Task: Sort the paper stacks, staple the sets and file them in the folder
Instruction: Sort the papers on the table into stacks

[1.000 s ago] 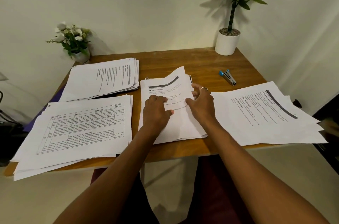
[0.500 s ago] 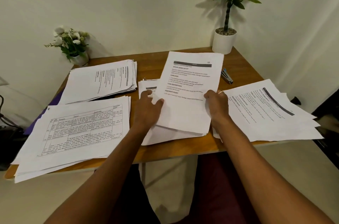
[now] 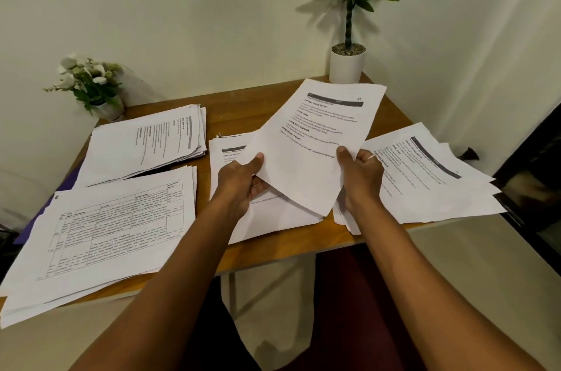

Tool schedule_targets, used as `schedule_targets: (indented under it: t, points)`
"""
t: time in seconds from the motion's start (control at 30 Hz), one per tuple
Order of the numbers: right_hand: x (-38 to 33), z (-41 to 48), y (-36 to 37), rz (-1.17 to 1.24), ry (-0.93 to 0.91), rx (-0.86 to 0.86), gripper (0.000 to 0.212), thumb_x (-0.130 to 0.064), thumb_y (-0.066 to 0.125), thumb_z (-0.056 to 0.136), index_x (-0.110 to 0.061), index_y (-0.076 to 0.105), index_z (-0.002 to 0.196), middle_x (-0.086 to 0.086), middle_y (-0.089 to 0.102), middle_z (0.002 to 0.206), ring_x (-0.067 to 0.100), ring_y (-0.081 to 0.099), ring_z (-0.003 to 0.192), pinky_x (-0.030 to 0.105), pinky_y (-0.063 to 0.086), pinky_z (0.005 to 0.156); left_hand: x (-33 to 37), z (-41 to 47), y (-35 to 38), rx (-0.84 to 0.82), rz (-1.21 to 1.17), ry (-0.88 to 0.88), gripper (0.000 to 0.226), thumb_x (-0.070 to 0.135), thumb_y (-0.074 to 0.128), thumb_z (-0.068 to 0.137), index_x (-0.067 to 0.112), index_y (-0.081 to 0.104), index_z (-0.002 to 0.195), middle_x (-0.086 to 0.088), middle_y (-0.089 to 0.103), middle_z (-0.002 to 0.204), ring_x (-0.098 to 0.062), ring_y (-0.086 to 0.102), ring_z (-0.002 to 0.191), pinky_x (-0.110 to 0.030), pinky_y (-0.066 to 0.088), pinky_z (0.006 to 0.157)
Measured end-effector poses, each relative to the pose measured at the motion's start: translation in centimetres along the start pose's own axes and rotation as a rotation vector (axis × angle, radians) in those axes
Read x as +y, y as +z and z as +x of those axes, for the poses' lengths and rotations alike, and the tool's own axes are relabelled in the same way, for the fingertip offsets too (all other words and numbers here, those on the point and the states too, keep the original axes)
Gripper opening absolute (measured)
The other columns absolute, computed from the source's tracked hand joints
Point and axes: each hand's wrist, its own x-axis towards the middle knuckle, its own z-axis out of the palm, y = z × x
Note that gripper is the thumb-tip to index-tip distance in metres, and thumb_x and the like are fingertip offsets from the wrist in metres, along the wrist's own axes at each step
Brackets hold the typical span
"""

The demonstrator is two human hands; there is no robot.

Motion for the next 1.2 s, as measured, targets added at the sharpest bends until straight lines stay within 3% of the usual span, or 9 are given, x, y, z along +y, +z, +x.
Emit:
schedule_targets:
  t: [0.13, 0.33, 0.43, 0.5, 0.6, 0.83, 0.97, 1.1, 1.2]
  points:
    - [0.1, 0.1, 0.0, 0.008, -0.039, 0.106, 0.016, -0.02, 0.067, 0.097, -0.011, 0.067, 0.111, -0.007, 0.071, 0.102, 0.006, 0.068, 0.092, 0.008, 0.049, 0.058, -0.7, -0.4, 0.8, -0.151, -0.036, -0.043, 0.024, 0.019, 0.063, 0.1, 0.016, 0.059, 0.123, -0.007, 0.076, 0.112, -0.032, 0.075, 0.097, -0.057, 0.059, 0.088]
    - [0.2, -0.6, -0.3, 0.056, -0.089, 0.096, 0.042, -0.005, 0.059, 0.099, -0.021, 0.05, 0.136, -0.01, 0.065, 0.117, 0.006, 0.066, 0.104, 0.007, 0.051, 0.064, -1.3, -0.1, 3.2, -0.065, 0.059, -0.012, 0.023, 0.008, 0.062, 0.099, 0.015, 0.064, 0.121, -0.005, 0.076, 0.109, -0.027, 0.077, 0.086, -0.05, 0.063, 0.077]
    - [0.1, -0.7, -1.0, 0.019, -0.191, 0.163, 0.08, 0.007, 0.058, 0.091, -0.024, 0.023, 0.156, 0.002, 0.044, 0.152, 0.013, 0.052, 0.131, 0.021, 0.057, 0.089, -1.4, 0.1, 4.6, -0.041, 0.169, 0.025, 0.031, 0.005, 0.063, 0.098, 0.013, 0.061, 0.128, -0.002, 0.072, 0.117, -0.025, 0.076, 0.089, -0.041, 0.065, 0.07]
    - [0.0, -0.4, -1.6, -0.169, -0.365, 0.281, 0.09, 0.006, 0.06, 0.086, -0.021, 0.015, 0.159, 0.003, 0.023, 0.165, 0.019, 0.032, 0.148, 0.046, 0.04, 0.117, -1.5, -0.2, 5.9, -0.042, 0.258, 0.039, 0.035, 0.005, 0.064, 0.098, 0.011, 0.058, 0.131, -0.003, 0.071, 0.115, -0.021, 0.076, 0.081, -0.033, 0.063, 0.061]
    - [0.2, 0.0, -2.4, -0.391, -0.681, 0.245, 0.076, 0.005, 0.059, 0.084, -0.014, 0.033, 0.153, 0.007, 0.027, 0.165, 0.021, 0.019, 0.155, 0.05, 0.015, 0.125, -2.2, -0.5, 8.3, -0.106, 0.366, 0.031, 0.039, 0.006, 0.065, 0.097, 0.007, 0.057, 0.134, -0.01, 0.071, 0.122, -0.022, 0.076, 0.08, -0.031, 0.063, 0.062]
    - [0.3, 0.4, -2.7, -0.535, -0.927, 0.112, 0.035, 0.002, 0.065, 0.088, -0.019, 0.07, 0.116, 0.001, 0.059, 0.142, 0.016, 0.041, 0.144, 0.051, 0.02, 0.121, -4.0, -0.7, 12.2, -0.187, 0.497, 0.03, 0.041, 0.006, 0.07, 0.093, 0.002, 0.06, 0.133, -0.024, 0.065, 0.126, -0.019, 0.07, 0.055, -0.031, 0.063, 0.062]
    - [0.1, 0.0, -2.8, -0.553, -1.064, 0.162, 0.026, 0.003, 0.066, 0.086, -0.015, 0.075, 0.102, 0.003, 0.068, 0.125, 0.011, 0.051, 0.127, 0.05, 0.031, 0.112, -4.9, -0.4, 12.2, -0.211, 0.56, 0.073, 0.029, 0.007, 0.072, 0.092, -0.002, 0.066, 0.119, -0.025, 0.068, 0.117, -0.034, 0.075, 0.082, -0.032, 0.061, 0.059]
    - [-0.1, -0.5, -2.0, -0.565, -1.072, 0.157, 0.023, 0.0, 0.065, 0.086, -0.016, 0.076, 0.098, 0.002, 0.071, 0.114, 0.011, 0.058, 0.115, 0.034, 0.029, 0.107, -4.9, -0.3, 11.8, -0.187, 0.706, 0.185, 0.008, 0.008, 0.069, 0.094, 0.001, 0.074, 0.094, -0.022, 0.071, 0.09, -0.039, 0.071, 0.074, -0.03, 0.056, 0.058]
    - [-0.2, -0.5, -1.3, -0.684, -0.844, 0.049, 0.021, -0.009, 0.066, 0.091, -0.022, 0.073, 0.106, -0.002, 0.068, 0.12, 0.013, 0.058, 0.116, 0.029, 0.026, 0.105, -4.6, -0.5, 11.4, -0.228, 0.792, 0.293, 0.014, 0.007, 0.063, 0.097, 0.001, 0.074, 0.092, -0.019, 0.071, 0.085, -0.032, 0.071, 0.069, -0.027, 0.055, 0.056]
